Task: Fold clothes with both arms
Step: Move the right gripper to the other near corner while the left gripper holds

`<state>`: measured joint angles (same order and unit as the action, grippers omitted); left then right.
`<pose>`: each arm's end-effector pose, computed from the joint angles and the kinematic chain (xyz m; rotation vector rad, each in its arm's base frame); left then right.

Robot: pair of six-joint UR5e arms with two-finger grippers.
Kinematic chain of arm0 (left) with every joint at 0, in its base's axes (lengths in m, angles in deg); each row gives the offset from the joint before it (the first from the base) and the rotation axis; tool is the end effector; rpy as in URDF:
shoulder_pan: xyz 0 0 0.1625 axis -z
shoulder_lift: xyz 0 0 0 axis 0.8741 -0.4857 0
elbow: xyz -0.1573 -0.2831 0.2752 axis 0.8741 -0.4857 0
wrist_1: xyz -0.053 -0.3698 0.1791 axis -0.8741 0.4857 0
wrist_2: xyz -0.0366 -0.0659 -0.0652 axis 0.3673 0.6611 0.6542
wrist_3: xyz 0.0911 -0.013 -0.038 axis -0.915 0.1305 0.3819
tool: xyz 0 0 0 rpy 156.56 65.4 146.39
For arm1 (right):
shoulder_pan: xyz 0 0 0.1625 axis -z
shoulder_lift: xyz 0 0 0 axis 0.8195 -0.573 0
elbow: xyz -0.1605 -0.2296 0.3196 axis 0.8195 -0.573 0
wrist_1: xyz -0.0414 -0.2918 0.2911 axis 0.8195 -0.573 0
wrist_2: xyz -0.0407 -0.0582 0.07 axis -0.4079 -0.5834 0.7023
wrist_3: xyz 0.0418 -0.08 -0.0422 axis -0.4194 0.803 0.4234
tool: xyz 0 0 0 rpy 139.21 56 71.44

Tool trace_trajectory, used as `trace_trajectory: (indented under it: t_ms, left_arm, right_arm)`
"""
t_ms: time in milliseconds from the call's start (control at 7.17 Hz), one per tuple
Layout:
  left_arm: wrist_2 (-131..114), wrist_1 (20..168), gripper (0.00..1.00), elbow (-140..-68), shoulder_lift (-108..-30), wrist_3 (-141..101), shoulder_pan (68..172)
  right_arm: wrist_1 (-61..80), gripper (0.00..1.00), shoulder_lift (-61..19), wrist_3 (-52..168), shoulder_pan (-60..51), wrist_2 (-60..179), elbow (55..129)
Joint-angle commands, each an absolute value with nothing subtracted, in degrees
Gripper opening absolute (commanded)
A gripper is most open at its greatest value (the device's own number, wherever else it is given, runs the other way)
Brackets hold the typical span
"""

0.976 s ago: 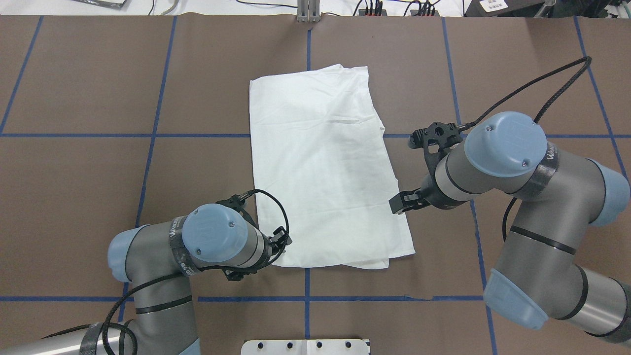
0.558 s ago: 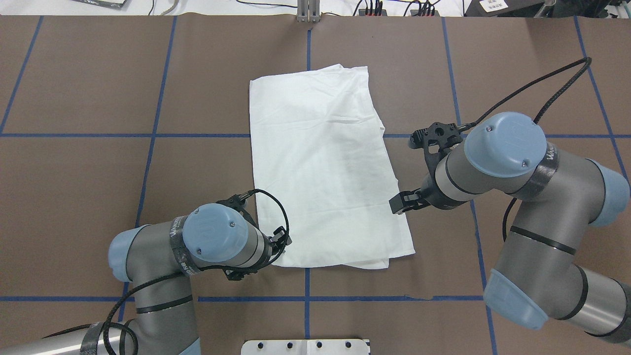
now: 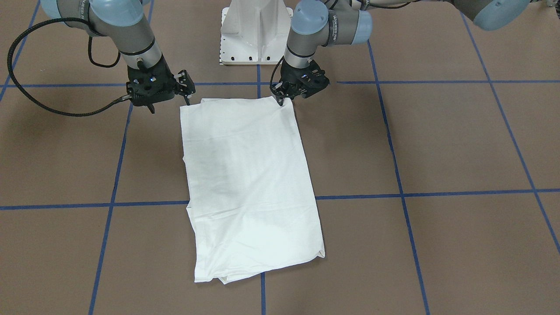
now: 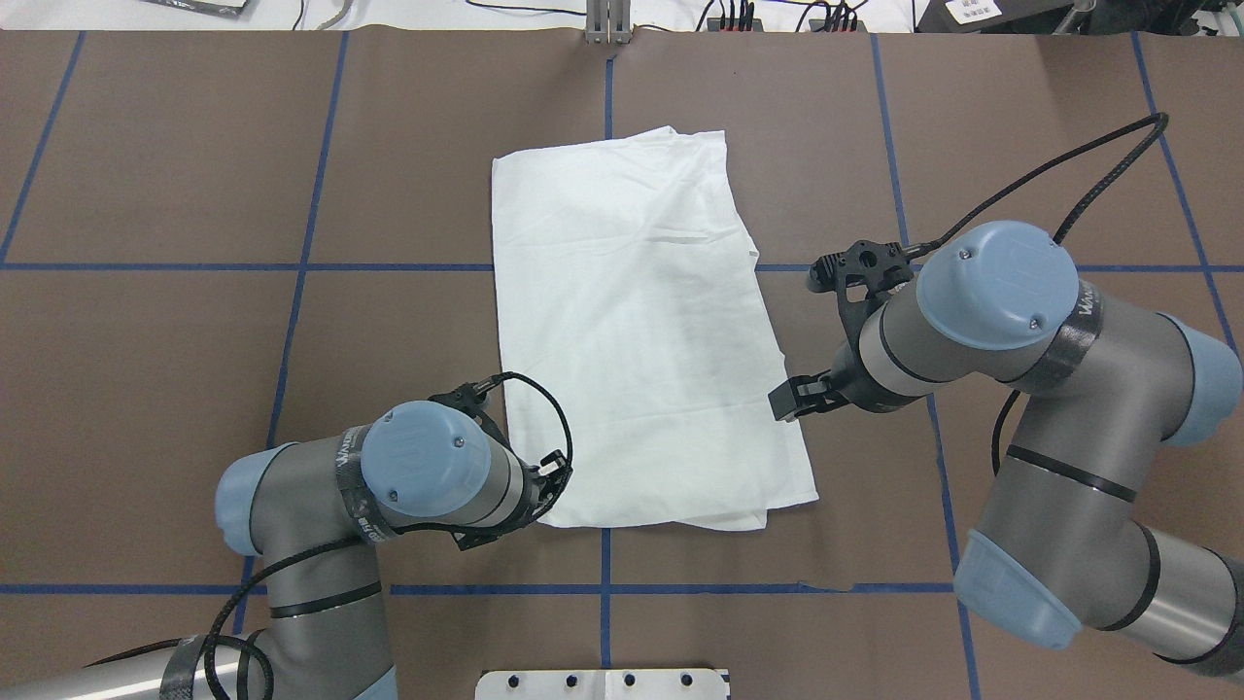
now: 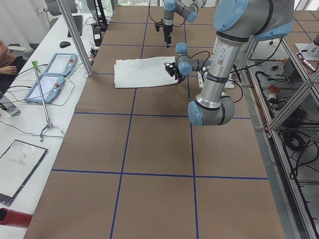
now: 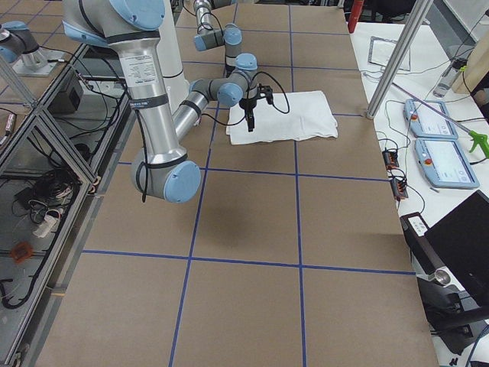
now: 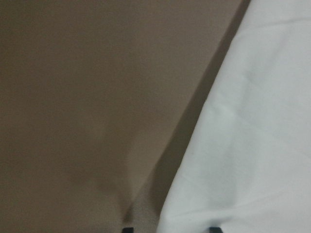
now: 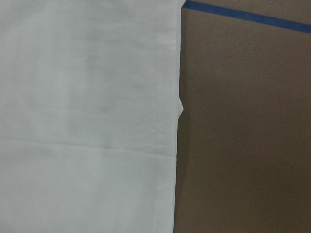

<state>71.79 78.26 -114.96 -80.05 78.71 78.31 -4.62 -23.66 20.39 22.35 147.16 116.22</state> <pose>0.5808 -0.2995 0.2461 -0.2480 0.9124 -0.5629 -0.4047 -0.3763 0.2914 0.1370 -0.8119 -0.1873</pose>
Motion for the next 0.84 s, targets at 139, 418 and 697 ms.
trace_trajectory:
  t_ms: [139, 418, 697]
  left_arm:
    - [70.8, 79.2, 0.0, -115.2, -80.1, 78.5, 79.1]
    - [71.4, 79.1, 0.0, -117.3, -79.5, 78.0, 81.4]
    - [71.5, 79.0, 0.0, -117.7, -79.4, 78.0, 81.6]
  right_arm:
    - [-4.6, 1.0, -23.7, 20.4, 22.4, 147.2, 116.1]
    - [-4.6, 1.0, -23.2, 18.4, 22.5, 147.2, 116.0]
    - [-4.5, 1.0, -22.9, 10.8, 24.5, 146.8, 116.0]
